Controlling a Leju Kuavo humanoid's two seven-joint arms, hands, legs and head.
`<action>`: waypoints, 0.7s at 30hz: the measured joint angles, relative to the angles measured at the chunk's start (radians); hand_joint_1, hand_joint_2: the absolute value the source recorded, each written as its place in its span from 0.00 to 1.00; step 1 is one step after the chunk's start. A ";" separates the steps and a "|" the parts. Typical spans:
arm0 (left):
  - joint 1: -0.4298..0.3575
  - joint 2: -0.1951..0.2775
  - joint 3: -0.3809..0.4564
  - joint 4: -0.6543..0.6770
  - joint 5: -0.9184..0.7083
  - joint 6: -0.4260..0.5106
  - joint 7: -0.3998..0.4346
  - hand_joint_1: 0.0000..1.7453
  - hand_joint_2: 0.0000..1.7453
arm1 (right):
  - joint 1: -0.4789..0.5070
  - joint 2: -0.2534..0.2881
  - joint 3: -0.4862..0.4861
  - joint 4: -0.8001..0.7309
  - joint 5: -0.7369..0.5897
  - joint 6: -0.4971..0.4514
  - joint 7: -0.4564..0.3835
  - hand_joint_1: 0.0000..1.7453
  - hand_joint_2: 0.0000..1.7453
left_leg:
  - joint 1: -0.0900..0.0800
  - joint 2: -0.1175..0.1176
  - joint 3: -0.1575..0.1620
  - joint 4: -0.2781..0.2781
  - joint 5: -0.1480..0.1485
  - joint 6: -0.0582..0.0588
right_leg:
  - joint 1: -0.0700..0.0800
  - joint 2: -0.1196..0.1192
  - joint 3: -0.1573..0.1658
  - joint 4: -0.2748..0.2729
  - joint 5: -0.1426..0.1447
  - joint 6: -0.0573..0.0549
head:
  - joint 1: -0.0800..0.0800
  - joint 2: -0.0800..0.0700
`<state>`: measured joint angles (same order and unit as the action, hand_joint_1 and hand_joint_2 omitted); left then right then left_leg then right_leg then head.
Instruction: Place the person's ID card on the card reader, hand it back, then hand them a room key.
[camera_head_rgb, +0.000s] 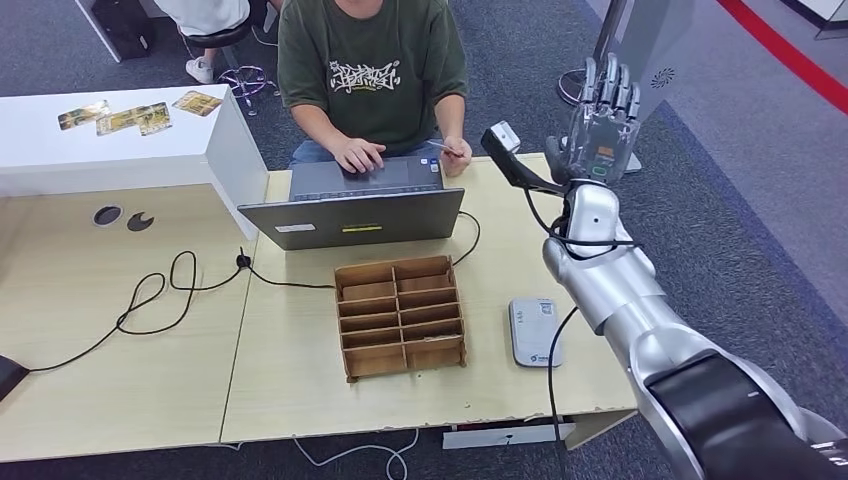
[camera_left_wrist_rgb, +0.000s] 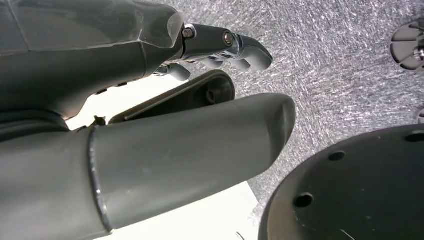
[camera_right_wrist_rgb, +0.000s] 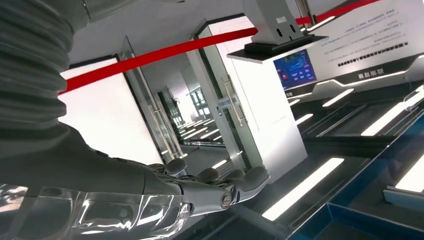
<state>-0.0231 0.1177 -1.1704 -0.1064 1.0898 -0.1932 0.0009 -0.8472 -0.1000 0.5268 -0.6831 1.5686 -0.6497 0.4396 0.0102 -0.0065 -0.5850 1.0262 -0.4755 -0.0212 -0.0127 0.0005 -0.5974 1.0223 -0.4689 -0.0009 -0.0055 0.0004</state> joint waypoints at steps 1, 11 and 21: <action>0.000 -0.001 0.000 0.000 0.002 0.001 0.000 0.00 0.00 | 0.017 -0.006 -0.005 -0.032 0.000 0.000 0.003 0.00 1.00 | 0.000 0.000 0.000 0.000 0.000 0.000 | 0.000 0.000 0.000 0.000 0.000 0.000 | 0.000 0.000; 0.006 -0.013 0.000 0.000 0.027 0.012 -0.005 0.00 0.00 | 0.169 -0.072 -0.012 -0.314 0.002 0.000 0.050 0.00 1.00 | 0.000 0.000 0.000 0.000 0.000 0.000 | 0.000 0.000 0.000 0.000 0.000 0.000 | 0.000 0.000; 0.010 -0.020 0.001 0.000 0.042 0.014 -0.013 0.00 0.00 | 0.262 -0.113 -0.026 -0.464 0.002 0.000 0.056 0.00 1.00 | 0.000 0.000 0.000 0.000 0.000 0.000 | 0.000 0.000 0.000 0.000 0.000 0.000 | 0.000 0.000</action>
<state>-0.0131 0.0972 -1.1696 -0.1064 1.1320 -0.1791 -0.0121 -0.5850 -0.2129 0.5011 -1.1473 1.5705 -0.6497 0.4954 0.0102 -0.0064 -0.5850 1.0262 -0.4757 -0.0212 -0.0128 0.0006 -0.5975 1.0221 -0.4690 -0.0009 -0.0057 0.0002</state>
